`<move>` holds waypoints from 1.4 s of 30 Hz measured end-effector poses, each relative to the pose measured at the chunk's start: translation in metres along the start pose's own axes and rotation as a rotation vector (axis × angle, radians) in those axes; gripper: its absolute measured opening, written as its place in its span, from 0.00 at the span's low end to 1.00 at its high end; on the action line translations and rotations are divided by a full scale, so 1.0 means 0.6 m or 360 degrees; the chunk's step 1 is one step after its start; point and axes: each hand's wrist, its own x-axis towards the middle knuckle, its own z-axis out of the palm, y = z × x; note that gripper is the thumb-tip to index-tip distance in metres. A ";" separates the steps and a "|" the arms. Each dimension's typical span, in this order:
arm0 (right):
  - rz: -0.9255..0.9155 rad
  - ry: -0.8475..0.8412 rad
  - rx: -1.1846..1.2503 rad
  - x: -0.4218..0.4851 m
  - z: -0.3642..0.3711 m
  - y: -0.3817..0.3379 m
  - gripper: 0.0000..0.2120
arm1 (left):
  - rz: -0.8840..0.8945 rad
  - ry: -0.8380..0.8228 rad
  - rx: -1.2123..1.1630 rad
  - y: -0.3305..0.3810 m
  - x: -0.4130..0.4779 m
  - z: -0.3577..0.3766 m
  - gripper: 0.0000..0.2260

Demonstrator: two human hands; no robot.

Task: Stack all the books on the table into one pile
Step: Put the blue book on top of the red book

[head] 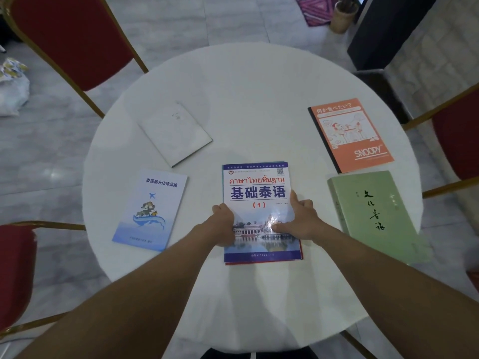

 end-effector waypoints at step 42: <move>-0.0016 0.0197 0.0167 -0.016 0.024 0.006 0.47 | -0.0013 0.0169 -0.0105 0.026 -0.003 -0.009 0.47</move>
